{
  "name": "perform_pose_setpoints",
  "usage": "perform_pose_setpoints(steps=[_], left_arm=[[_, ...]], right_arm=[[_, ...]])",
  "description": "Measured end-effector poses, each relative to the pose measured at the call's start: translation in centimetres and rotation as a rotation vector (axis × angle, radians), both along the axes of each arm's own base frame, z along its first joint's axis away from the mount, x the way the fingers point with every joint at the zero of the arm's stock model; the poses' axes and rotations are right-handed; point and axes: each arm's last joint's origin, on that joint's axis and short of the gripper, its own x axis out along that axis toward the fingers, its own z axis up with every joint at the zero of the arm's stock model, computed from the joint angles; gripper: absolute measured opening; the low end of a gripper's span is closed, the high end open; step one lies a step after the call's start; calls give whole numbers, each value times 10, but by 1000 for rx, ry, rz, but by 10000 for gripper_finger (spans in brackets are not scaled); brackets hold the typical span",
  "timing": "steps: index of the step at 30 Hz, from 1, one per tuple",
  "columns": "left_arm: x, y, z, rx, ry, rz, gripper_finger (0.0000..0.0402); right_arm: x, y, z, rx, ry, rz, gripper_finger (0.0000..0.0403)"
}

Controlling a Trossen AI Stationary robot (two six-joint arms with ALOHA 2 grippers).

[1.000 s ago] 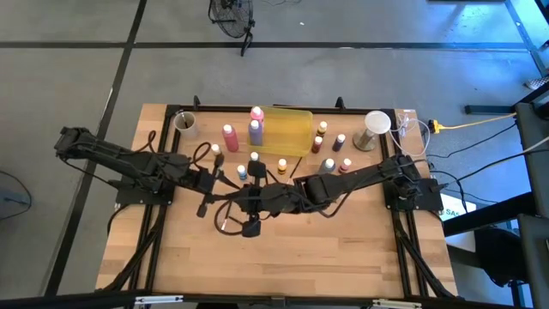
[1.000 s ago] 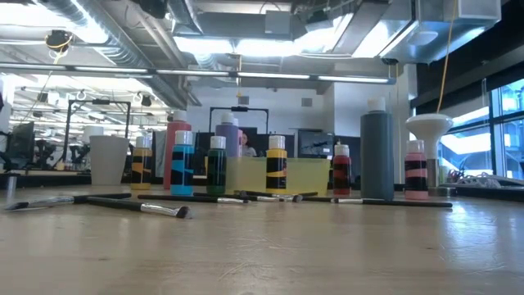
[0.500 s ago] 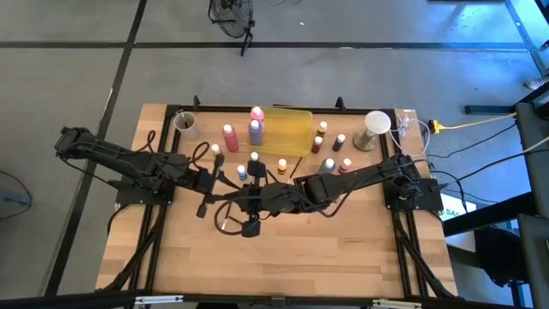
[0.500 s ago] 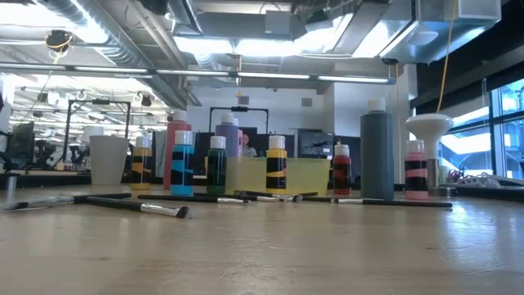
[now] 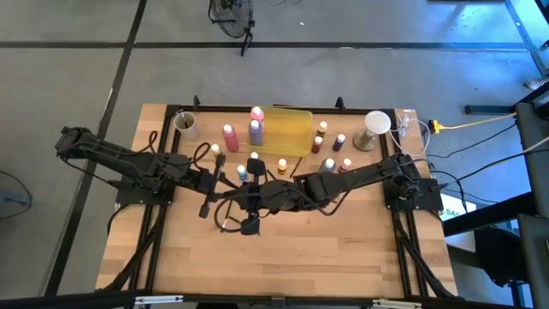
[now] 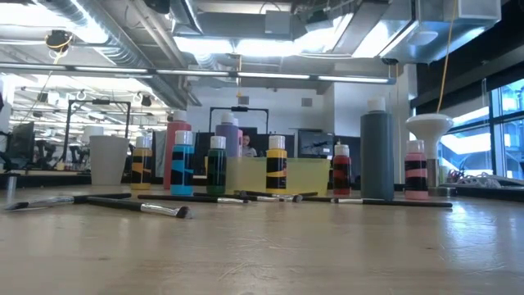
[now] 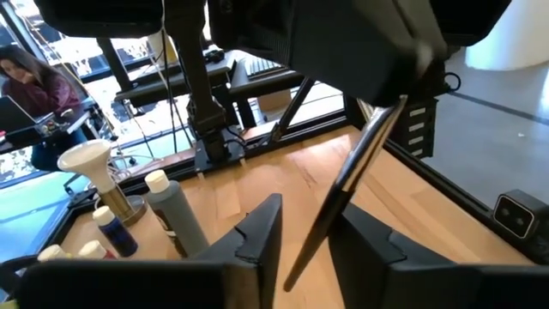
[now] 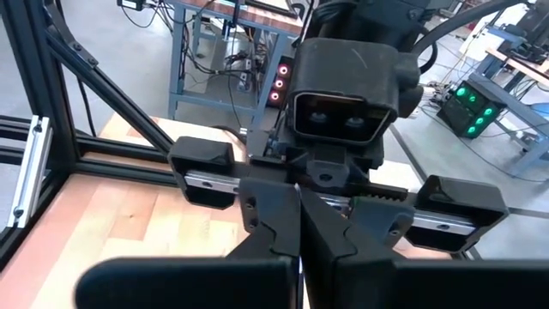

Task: Pick & Place Paint Supplies
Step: Put the silver paintbrush into the white cup

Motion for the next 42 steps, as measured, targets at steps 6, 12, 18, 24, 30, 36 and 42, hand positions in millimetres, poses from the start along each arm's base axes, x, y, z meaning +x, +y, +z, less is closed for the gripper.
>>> perform_pose_setpoints(steps=[6, 12, 18, 24, 30, 36, 42], left_arm=[[0, 0, 0, 1, 3, -6, 18], [0, 0, -1, -16, 12, -3, 15], [0, 0, -2, -17, 28, 11, 14], [-10, 3, 1, -31, 42, 40, 14], [-40, 16, 13, -19, 4, 239, 15], [-74, 29, 27, -68, -108, 423, 15], [-102, 46, 24, -42, -110, 863, 16]], right_arm=[[0, -1, 0, -3, 3, -4, 0], [0, -1, 0, -9, 9, -7, 6], [-4, 2, -2, -93, 23, -99, 52], [-12, 17, 1, -174, -9, -275, 132], [-30, 44, 3, -299, -31, -479, 206], [-49, 72, 2, -376, -35, -560, 228], [-69, 95, -6, -390, -37, -592, 228]])
